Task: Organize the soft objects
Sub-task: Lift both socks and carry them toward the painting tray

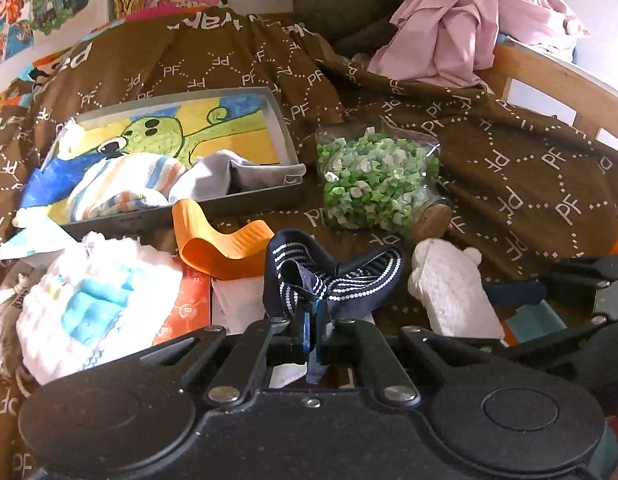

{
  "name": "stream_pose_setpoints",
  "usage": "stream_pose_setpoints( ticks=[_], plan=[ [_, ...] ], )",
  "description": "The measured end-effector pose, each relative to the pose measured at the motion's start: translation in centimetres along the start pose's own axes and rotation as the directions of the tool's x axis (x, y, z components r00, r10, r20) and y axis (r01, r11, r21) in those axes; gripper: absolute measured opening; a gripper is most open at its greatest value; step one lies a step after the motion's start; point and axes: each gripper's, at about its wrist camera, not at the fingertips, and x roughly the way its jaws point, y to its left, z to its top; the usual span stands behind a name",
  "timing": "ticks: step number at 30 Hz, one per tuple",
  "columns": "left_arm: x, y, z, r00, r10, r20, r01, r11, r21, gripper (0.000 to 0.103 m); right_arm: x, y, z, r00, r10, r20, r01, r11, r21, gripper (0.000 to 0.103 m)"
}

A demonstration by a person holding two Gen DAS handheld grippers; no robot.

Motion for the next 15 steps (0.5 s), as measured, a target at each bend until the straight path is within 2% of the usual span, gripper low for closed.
stream_pose_setpoints(
  ticks=[7,15],
  plan=[
    [-2.2,-1.1,-0.8,1.0,0.015,0.01,-0.015,0.999,-0.046,0.001,-1.7,0.0,0.1,0.997,0.02,0.07,-0.02,1.0,-0.006,0.069],
    [-3.5,-1.5,-1.5,0.998,0.055,0.015,-0.055,0.998,-0.006,0.001,-2.7,1.2,0.3,0.99,0.053,0.13,-0.046,0.997,-0.055,0.069]
  ],
)
